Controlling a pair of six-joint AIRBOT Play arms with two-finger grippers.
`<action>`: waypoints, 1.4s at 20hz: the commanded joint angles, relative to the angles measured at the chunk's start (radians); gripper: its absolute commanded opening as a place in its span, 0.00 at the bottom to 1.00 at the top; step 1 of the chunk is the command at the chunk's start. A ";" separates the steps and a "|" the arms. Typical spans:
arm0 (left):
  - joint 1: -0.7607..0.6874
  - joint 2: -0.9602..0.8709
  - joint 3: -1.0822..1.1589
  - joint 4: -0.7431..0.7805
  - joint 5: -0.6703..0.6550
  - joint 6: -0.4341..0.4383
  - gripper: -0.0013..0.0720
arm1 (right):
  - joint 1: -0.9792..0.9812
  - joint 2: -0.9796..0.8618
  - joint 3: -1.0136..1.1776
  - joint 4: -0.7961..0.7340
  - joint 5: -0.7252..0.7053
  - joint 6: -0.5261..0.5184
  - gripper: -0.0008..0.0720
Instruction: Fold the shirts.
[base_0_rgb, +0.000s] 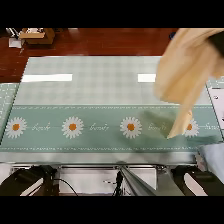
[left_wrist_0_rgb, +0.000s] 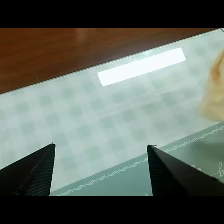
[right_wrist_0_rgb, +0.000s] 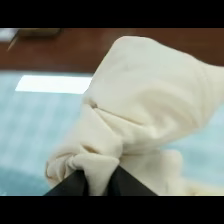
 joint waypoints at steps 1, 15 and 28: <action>0.000 0.003 -0.004 0.004 -0.013 -0.003 1.00 | 0.341 -0.101 -0.134 -0.023 -0.103 0.048 0.06; 0.000 -0.029 -0.250 0.101 -0.063 -0.003 1.00 | 0.367 -0.206 -0.175 -0.193 -0.271 0.076 0.63; 0.000 -0.296 -1.022 -0.309 0.516 0.022 1.00 | -0.326 -0.133 -0.294 -0.196 0.052 -0.096 0.68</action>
